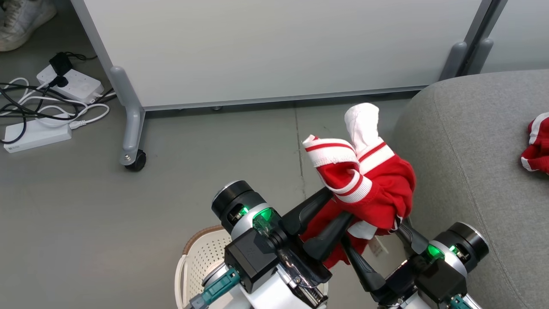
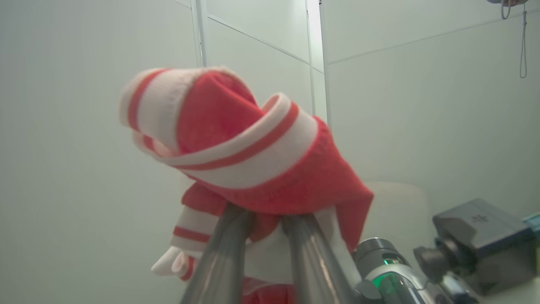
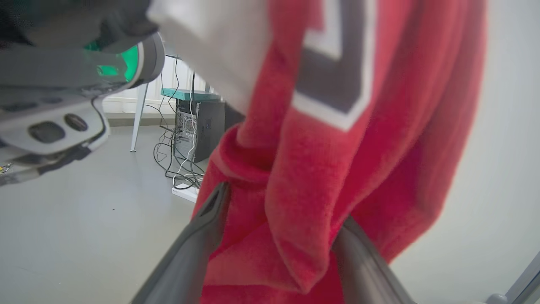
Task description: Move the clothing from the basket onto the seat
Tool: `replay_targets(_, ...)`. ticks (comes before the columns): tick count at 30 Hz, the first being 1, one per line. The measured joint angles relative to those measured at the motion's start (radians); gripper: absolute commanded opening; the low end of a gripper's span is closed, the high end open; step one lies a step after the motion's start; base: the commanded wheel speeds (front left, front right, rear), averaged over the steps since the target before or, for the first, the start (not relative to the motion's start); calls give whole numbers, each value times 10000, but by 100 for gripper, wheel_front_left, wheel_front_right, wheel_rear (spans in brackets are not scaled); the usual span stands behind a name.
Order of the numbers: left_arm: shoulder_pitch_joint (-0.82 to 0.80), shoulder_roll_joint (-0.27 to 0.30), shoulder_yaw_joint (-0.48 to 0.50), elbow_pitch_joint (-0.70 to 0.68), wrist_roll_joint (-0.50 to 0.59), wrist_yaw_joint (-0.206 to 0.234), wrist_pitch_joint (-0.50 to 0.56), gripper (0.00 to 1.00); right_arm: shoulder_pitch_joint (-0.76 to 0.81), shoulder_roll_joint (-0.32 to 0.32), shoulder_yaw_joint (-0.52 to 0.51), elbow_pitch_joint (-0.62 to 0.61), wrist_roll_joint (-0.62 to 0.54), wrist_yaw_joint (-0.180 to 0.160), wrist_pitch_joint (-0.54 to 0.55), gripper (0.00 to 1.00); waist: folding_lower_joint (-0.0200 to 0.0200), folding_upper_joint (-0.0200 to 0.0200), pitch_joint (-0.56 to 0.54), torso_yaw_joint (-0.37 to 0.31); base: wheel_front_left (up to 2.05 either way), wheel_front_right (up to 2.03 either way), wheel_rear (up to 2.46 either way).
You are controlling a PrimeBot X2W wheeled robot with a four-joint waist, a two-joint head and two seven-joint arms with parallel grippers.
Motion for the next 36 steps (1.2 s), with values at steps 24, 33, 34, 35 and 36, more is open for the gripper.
replay_targets(24, -35, 54, -127, 826, -127, -2, -2, 0, -176, 779, -780, 77, 167, 0, 0, 0, 0, 0, 228, 97, 0, 0, 0)
replay_targets(33, 21, 186, 253, 1522, -67, -4, -4, 0, -117, 1089, -1296, -92, 731, 0, 2, 0, 0, 0, 270, 3, 0, 0, 0)
replay_targets(34, 24, 203, 242, 1595, -65, -4, -4, 0, -117, 1122, -1363, -121, 792, 0, 2, 0, 0, 0, 278, -6, 0, 0, 0)
replay_targets(35, 31, 222, 201, 1701, -79, -4, -4, 0, -117, 1160, -1413, -153, 863, 0, 2, 0, 0, 0, 285, -12, 0, 0, 0)
replay_targets(36, 31, 222, 201, 1701, -79, -4, -4, 0, -117, 1160, -1413, -153, 863, 0, 2, 0, 0, 0, 285, -12, 0, 0, 0)
